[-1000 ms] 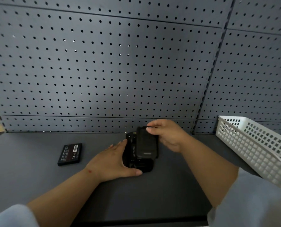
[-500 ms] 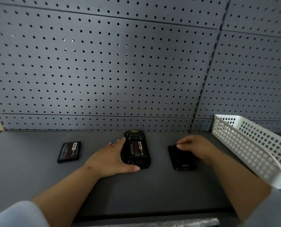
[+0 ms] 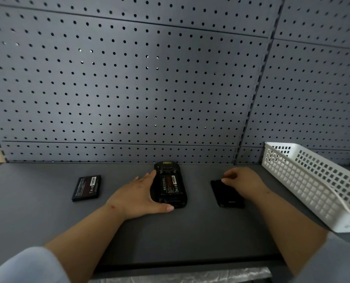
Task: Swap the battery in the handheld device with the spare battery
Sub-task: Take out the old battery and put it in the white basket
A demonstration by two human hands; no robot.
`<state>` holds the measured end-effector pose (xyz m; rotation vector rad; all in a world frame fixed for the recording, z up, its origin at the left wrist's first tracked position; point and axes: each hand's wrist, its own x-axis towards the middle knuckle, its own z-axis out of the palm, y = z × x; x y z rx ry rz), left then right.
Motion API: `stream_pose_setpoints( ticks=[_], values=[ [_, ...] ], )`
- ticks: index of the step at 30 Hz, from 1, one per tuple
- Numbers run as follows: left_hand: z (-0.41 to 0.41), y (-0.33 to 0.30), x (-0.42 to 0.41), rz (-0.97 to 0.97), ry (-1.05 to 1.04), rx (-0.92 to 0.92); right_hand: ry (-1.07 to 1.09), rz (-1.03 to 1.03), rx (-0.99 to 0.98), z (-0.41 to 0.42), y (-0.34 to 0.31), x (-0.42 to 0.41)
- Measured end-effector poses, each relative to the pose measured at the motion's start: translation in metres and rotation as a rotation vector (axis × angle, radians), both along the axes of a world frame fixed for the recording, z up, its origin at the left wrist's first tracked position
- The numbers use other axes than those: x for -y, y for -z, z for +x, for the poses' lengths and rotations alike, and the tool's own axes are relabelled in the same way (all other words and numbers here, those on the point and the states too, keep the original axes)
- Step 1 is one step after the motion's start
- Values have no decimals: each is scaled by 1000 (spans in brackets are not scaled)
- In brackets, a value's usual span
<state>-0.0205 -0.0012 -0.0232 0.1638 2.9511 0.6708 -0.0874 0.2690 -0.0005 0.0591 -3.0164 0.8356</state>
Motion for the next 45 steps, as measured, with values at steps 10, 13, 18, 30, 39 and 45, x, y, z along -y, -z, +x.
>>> stream_pose_setpoints(
  ticks=[10, 13, 18, 30, 39, 45],
  values=[
    [-1, -1, 0, 10, 13, -6, -413, -30, 9, 45, -8, 85],
    [-1, 0, 0, 15, 15, -10, -432, 43, 18, 39, -11, 88],
    [2, -2, -1, 11, 34, -13, -504, 253, -9, 33, -15, 94],
    [2, -1, 1, 10, 43, -14, -530, 490, -384, 43, 0, 93],
    [1, -1, 1, -12, 35, -47, -143, -236, -369, 61, -4, 117],
    [1, 0, 1, 5, 35, -72, 5, -181, -317, 68, 5, 134]
  ],
)
